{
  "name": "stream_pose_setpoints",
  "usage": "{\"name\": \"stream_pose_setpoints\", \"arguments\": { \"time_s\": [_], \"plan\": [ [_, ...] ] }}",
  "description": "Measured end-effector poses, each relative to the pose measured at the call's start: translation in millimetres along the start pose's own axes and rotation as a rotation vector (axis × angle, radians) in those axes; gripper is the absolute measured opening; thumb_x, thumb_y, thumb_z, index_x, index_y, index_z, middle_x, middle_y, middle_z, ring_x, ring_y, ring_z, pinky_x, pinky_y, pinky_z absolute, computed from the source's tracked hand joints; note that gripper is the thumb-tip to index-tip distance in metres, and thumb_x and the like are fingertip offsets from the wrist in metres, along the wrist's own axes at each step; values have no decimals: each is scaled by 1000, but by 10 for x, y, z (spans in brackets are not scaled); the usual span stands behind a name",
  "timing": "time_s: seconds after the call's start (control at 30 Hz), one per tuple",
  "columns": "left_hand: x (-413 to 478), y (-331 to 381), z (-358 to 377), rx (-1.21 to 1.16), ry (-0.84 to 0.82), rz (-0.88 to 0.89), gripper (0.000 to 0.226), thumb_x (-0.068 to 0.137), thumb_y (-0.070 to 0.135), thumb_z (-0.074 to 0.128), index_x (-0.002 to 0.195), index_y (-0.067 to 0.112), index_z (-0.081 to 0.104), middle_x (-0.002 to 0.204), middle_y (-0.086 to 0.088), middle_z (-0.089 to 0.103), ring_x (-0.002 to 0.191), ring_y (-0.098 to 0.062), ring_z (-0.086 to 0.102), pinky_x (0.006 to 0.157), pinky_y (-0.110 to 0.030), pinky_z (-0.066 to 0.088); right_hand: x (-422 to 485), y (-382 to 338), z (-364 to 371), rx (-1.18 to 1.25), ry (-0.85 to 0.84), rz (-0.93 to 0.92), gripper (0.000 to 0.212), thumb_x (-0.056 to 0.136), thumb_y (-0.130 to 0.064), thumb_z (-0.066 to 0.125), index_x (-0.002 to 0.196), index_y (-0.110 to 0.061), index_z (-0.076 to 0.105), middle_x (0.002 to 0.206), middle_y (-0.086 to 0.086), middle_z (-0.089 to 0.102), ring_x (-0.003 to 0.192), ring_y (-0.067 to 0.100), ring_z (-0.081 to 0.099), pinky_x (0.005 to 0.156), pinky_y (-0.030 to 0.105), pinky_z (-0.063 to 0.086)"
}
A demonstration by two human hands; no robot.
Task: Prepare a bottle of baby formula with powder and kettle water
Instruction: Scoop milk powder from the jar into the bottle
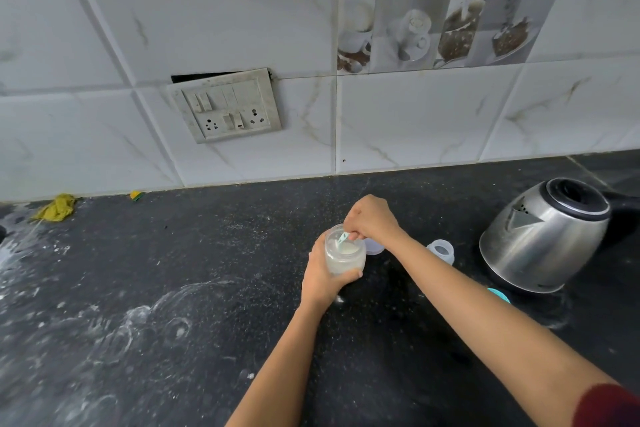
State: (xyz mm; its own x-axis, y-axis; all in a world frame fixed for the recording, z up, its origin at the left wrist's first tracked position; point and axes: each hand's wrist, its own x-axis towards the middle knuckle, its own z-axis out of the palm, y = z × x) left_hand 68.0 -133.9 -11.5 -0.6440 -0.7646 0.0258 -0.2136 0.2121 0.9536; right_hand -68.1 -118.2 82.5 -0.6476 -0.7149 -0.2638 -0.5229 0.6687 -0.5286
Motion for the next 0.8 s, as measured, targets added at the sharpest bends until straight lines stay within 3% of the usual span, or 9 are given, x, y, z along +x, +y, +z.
{"name": "stream_pose_setpoints", "arguments": {
  "time_s": [0.1,0.3,0.6,0.73,0.8],
  "plan": [
    [8,-13,6,5,-3,-25,83,57,31,81,126,51,39,123,24,51,110,2,53,91,-33,50,-37,-63,106,-47,1,-72,11,84,-12,70,91,-8,77,79,6,76,77,17,73,81,36,60],
    [13,-37,16,25,2,-56,79,54,37,81,119,53,40,119,19,54,106,-1,56,88,-38,52,-34,-142,147,77,-53,-59,16,81,-9,68,93,-4,78,89,15,75,72,15,67,83,32,57],
    [25,-36,16,7,3,-22,86,55,34,83,126,52,39,126,22,51,114,-1,53,95,-39,49,45,-23,39,70,-16,2,14,84,-11,69,95,-4,75,88,9,75,86,17,72,88,33,56],
    [12,-12,6,13,3,-30,83,55,35,81,120,60,36,126,23,51,114,-1,52,96,-37,48,29,-23,-6,213,-96,19,15,84,-8,68,97,-7,74,86,2,73,75,9,69,69,24,53],
    [7,-3,2,14,1,-18,83,55,33,81,119,61,36,126,24,50,114,0,51,96,-35,47,33,12,-40,254,-111,35,15,84,-6,67,98,-6,74,84,1,72,72,8,67,67,23,50]
  ]
}}
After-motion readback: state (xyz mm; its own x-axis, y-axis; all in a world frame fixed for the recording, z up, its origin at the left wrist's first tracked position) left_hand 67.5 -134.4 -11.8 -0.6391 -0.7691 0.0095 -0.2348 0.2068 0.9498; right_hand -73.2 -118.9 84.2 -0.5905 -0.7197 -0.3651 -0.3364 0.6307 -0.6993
